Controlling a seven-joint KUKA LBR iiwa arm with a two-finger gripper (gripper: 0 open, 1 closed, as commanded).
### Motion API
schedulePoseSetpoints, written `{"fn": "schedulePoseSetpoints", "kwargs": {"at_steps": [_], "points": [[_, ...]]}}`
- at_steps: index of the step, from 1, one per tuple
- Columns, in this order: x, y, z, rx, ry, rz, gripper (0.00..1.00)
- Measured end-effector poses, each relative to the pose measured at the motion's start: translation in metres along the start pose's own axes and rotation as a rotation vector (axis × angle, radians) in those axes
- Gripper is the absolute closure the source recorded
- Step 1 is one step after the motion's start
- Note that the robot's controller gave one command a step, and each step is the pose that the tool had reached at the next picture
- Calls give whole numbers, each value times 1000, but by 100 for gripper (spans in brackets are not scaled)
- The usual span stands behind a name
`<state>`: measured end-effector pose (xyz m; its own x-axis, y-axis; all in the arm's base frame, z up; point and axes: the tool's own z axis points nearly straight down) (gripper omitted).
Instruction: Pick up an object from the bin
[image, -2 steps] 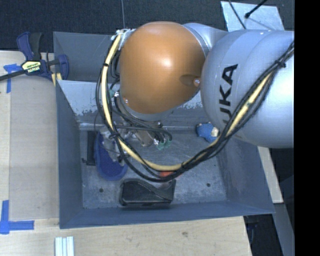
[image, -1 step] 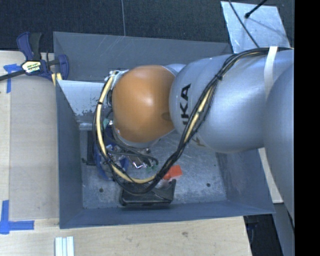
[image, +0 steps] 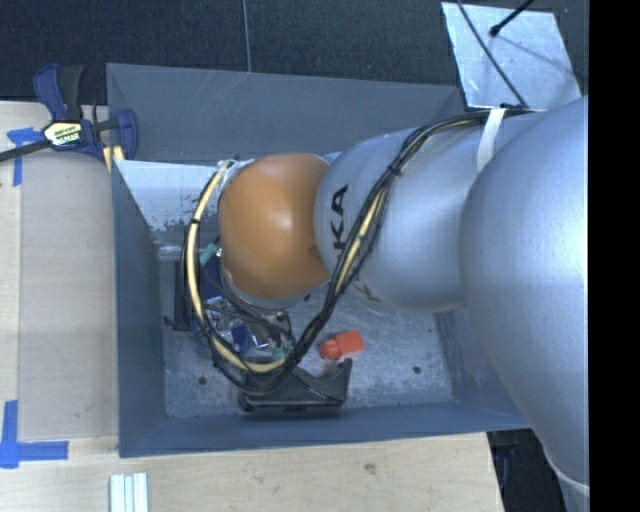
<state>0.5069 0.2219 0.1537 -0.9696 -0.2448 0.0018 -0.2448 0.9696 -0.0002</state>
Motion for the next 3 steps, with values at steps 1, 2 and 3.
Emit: {"fn": "schedulePoseSetpoints", "kwargs": {"at_steps": [1,2,3], "points": [[16,23,-38,-2,-7,-42,100],[16,22,-36,-1,-5,-39,0],[-6,-18,22,2,0,66,0]]}}
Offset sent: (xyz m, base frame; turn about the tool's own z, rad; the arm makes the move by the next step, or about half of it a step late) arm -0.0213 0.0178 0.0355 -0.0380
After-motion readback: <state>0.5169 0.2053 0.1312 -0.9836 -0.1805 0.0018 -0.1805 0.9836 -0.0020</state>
